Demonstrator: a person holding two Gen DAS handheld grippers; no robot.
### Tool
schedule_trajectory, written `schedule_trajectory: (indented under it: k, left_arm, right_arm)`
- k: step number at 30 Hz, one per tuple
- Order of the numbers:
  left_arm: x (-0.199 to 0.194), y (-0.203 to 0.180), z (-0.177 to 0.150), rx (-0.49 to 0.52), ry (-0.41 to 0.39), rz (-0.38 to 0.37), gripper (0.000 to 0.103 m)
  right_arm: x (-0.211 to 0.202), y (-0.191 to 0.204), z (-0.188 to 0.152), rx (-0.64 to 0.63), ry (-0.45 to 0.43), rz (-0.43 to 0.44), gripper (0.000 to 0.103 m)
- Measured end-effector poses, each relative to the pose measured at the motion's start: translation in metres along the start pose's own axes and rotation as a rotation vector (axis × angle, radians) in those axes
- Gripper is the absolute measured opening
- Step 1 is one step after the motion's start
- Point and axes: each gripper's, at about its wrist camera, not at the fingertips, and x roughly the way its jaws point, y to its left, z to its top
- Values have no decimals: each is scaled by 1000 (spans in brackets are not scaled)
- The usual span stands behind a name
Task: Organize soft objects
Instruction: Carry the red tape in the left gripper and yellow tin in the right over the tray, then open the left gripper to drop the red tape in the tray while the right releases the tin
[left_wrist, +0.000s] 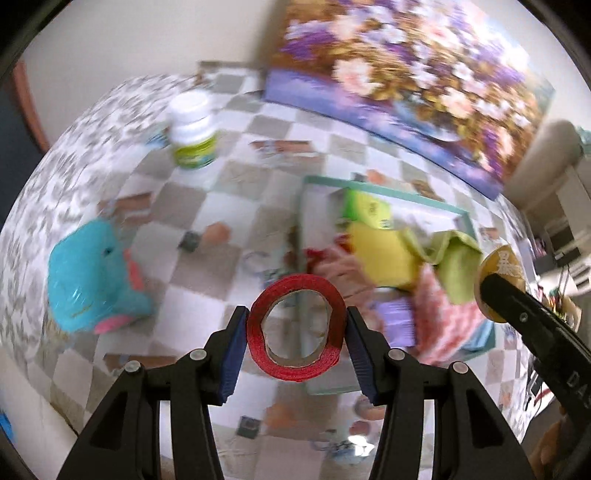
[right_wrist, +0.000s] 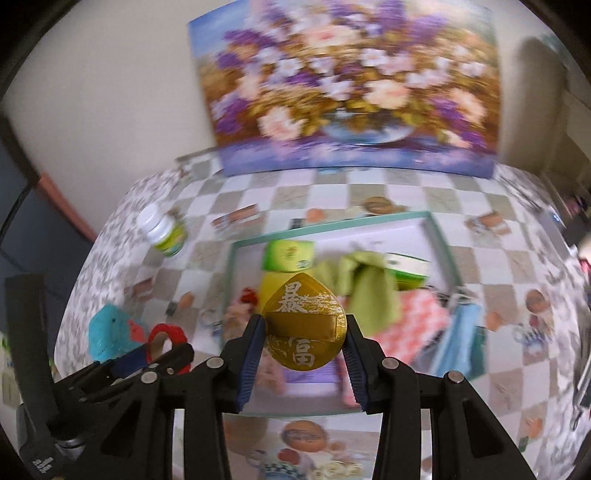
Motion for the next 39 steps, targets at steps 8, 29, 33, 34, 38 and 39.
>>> schedule_trajectory:
  k: [8,29,33,34,38,39]
  left_arm:
    - [9,-64,15,132,-13,-29,54]
    - [74,-102,-4,252,76,16,54]
    - [79,-101,-5,256,85,26,54]
    - [79,-101,-5,257,84,28,54]
    - [81,-100,-5,259,84,34,54]
    - [82,-100,-5,258,84,34,54]
  right_arm:
    - [-17,-62,1,137,-27,-35,45]
    - [56,-105,-30,197,212,-62,45]
    - [59,-105,-29,201,215,-58,45]
    - [60,-105,-29,202,216,-56,45]
    - [64,-107,-29,211,226,-49,45]
    - [65,-107,-29,213,227,-48,45]
